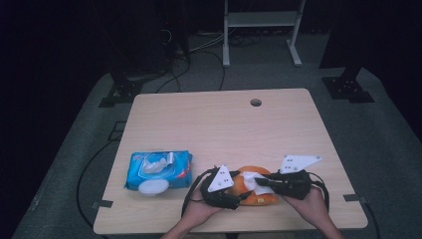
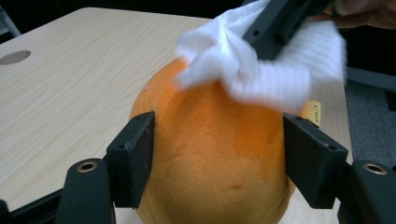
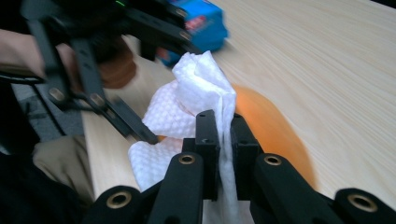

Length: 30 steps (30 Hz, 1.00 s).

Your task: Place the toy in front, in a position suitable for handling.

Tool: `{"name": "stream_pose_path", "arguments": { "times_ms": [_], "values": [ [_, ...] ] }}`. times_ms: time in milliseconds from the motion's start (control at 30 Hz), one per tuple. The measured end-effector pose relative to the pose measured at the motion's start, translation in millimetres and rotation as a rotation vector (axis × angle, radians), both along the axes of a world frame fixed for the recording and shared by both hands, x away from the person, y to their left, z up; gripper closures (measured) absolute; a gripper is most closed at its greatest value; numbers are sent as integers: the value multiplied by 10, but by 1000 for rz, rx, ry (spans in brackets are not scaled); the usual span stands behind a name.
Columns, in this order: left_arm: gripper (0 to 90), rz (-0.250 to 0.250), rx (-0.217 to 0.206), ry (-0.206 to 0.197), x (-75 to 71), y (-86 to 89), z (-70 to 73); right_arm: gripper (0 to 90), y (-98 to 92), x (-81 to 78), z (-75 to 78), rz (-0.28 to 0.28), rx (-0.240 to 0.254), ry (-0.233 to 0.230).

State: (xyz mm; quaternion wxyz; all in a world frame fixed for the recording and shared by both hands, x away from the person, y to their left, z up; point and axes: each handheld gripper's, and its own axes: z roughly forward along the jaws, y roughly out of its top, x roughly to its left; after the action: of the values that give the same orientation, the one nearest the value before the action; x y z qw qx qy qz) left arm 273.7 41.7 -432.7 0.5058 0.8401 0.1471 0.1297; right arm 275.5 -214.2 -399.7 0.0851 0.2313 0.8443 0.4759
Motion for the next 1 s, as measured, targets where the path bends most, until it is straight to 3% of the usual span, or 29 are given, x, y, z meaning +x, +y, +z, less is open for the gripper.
{"name": "stream_pose_path", "arguments": {
  "times_ms": [67,167,267,333,400,467,567,600,667,733,867,967,1000],
  "values": [
    [271,-2,-5,13,7,1,-6,843,-115,17,-18,-26,14,30],
    [180,4,-11,32,19,-6,-18,842,-190,23,-32,-36,10,38],
    [65,22,3,86,65,-8,-47,842,-192,23,-34,-31,-4,29],
    [96,11,-13,125,104,11,-72,841,-207,31,-32,-37,-5,33],
    [192,14,-14,112,100,16,-56,842,-199,21,-4,-48,-5,20],
    [260,17,-27,88,71,-3,-32,842,-140,-30,81,-42,9,-24],
    [280,17,-13,46,20,-66,10,843,35,-105,159,7,42,-44],
    [289,16,-10,29,2,-80,23,843,118,-131,166,22,14,-63],
    [303,20,-10,32,0,-64,20,845,219,-154,140,23,-58,-98],
    [312,24,-21,38,9,-35,22,845,171,-116,113,15,-51,-71],
    [302,19,-37,39,37,-21,57,844,21,-88,149,-67,-53,-95],
    [203,22,-36,51,55,-23,15,845,19,-81,130,-69,-86,-91],
    [156,31,-13,74,78,-42,-15,844,13,-71,115,-68,-89,-79]
  ]
}}
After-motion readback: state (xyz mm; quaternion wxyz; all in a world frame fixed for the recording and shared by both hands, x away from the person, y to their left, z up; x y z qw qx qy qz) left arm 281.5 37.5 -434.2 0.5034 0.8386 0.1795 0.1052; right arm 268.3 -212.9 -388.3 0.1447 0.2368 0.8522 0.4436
